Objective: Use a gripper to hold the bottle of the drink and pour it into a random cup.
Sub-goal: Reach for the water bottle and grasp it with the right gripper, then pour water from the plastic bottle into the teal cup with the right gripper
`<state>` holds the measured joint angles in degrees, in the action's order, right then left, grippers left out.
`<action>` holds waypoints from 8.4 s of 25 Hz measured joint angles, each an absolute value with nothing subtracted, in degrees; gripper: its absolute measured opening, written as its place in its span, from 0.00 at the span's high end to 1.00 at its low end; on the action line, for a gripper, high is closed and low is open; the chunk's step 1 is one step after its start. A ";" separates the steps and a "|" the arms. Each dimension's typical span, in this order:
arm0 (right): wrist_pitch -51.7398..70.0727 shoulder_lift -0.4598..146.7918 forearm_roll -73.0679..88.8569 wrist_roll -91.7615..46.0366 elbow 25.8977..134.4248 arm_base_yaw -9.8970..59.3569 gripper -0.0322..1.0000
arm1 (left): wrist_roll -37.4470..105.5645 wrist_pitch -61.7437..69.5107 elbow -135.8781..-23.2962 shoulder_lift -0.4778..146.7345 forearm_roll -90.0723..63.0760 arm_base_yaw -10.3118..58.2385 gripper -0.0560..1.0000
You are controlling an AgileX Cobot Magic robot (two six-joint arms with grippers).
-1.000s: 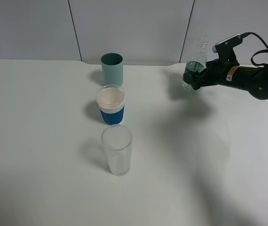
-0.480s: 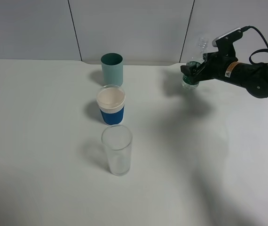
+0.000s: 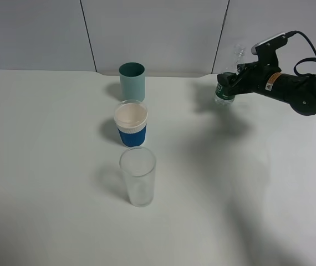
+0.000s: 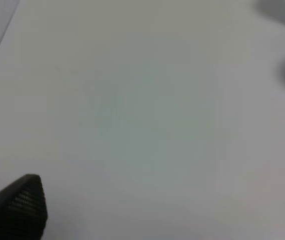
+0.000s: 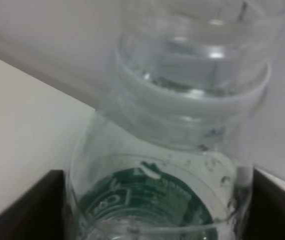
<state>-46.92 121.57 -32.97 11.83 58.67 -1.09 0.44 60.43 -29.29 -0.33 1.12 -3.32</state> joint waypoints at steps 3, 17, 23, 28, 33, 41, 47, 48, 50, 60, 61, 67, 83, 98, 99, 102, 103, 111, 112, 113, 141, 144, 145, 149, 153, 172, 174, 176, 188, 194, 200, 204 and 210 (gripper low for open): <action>-47.43 121.90 -32.86 11.83 58.66 -1.09 0.42 | 0.44 60.43 -29.29 -0.33 1.12 -3.32 0.02; -44.84 120.51 -32.75 13.58 58.78 -0.95 0.42 | 0.44 60.43 -29.29 -0.33 1.06 -3.32 0.02; -34.68 113.99 -32.42 15.54 58.72 1.11 0.42 | 0.44 60.43 -29.29 -0.33 1.06 -3.32 0.02; -27.16 107.66 -31.87 15.68 58.72 4.40 0.42 | 0.44 60.43 -29.29 -0.33 1.06 -3.32 0.02; -20.86 102.28 -31.75 15.75 58.68 8.22 0.42 | 0.44 60.43 -29.29 -0.33 1.06 -3.32 0.02; -12.41 97.30 -26.44 16.15 58.68 10.84 0.42 | 0.44 60.43 -29.29 -0.33 1.06 -3.32 0.02; -8.12 97.12 -25.49 18.04 58.68 10.84 0.42 | 0.44 60.43 -29.29 -0.33 1.06 -3.32 0.02; -8.06 97.12 -25.42 18.29 58.68 10.84 0.42 | 0.44 60.43 -29.29 -0.33 1.06 -3.32 0.02; -8.00 96.87 -25.42 19.60 58.68 10.84 0.42 | 0.44 60.43 -29.29 -0.33 1.06 -3.32 0.02; 10.39 100.23 -41.93 30.14 73.90 18.51 0.42 | 0.44 60.43 -29.29 -0.33 1.06 -3.32 0.02; 11.10 100.92 -43.14 30.94 75.22 19.27 0.42 | 0.44 60.43 -29.29 -0.33 1.06 -3.32 0.02; 15.14 105.84 -51.54 33.53 81.93 24.24 0.42 | 0.44 60.43 -29.29 -0.33 1.06 -3.32 0.02; 22.98 119.55 -66.42 36.09 93.61 32.59 0.42 | 0.44 60.43 -29.29 -0.33 1.06 -3.32 0.02; 27.64 125.66 -70.01 31.73 98.98 36.77 0.42 | 0.44 60.43 -29.29 -0.33 1.06 -3.32 0.02; 27.97 125.72 -70.26 31.51 98.98 37.04 0.42 | 0.44 60.43 -29.29 -0.33 1.06 -3.32 0.02; 29.35 125.72 -70.93 31.07 98.98 38.01 0.42 | 0.44 60.43 -29.29 -0.33 1.06 -3.32 0.02; 29.87 125.72 -71.27 30.79 98.98 38.29 0.42 | 0.44 60.43 -29.29 -0.33 1.06 -3.32 0.02; 34.43 126.70 -71.72 29.75 98.98 39.68 0.42 | 0.44 60.43 -29.29 -0.33 1.06 -3.32 0.02; 34.83 126.70 -71.72 29.14 98.98 39.83 0.42 | 0.44 60.43 -29.29 -0.33 1.06 -3.32 0.02; 35.03 126.70 -71.72 28.58 98.98 40.01 0.42 | 0.44 60.43 -29.29 -0.33 1.06 -3.32 0.02; 43.83 126.70 -76.85 20.41 98.98 43.75 0.42 | 0.44 60.43 -29.29 -0.33 1.12 -3.32 0.02; 43.85 126.70 -77.59 20.41 98.98 43.75 0.42 | 0.44 60.43 -29.29 -0.33 1.12 -3.32 0.02; 43.96 126.70 -77.77 20.41 98.98 43.75 0.42 | 0.44 60.43 -29.29 -0.33 1.12 -3.32 0.02; 44.88 126.70 -77.88 19.21 98.98 43.75 0.42 | 0.44 60.43 -29.29 -0.33 1.12 -3.32 0.02; 46.72 126.70 -78.28 16.80 98.98 43.75 0.42 | 0.44 60.43 -29.29 -0.33 1.12 -3.32 0.02; 48.20 126.70 -81.77 11.48 98.98 45.78 0.42 | 0.44 60.43 -29.29 -0.33 1.12 -3.32 0.02; 48.37 126.70 -81.91 10.79 98.98 45.78 0.42 | 0.44 60.43 -29.29 -0.33 1.12 -3.32 0.02; 48.37 126.70 -81.95 9.85 98.98 45.78 0.42 | 0.44 60.43 -29.29 -0.33 1.12 -3.32 0.02; 49.88 126.70 -82.80 8.21 98.98 45.78 0.42 | 0.44 60.43 -29.29 -0.33 1.12 -3.32 0.02; 49.88 126.70 -82.80 5.40 98.98 45.78 0.42 | 0.44 60.43 -29.29 -0.33 1.12 -3.32 0.02; 49.88 126.70 -84.18 4.10 99.03 45.78 0.42 | 0.44 60.43 -29.29 -0.33 1.12 -3.32 0.02; 49.88 126.70 -85.21 3.97 99.03 45.78 0.42 | 0.44 60.43 -29.29 -0.33 1.12 -3.32 0.02; 49.94 126.70 -85.31 3.55 99.03 45.78 0.42 | 0.44 60.43 -29.29 -0.33 1.12 -3.32 0.02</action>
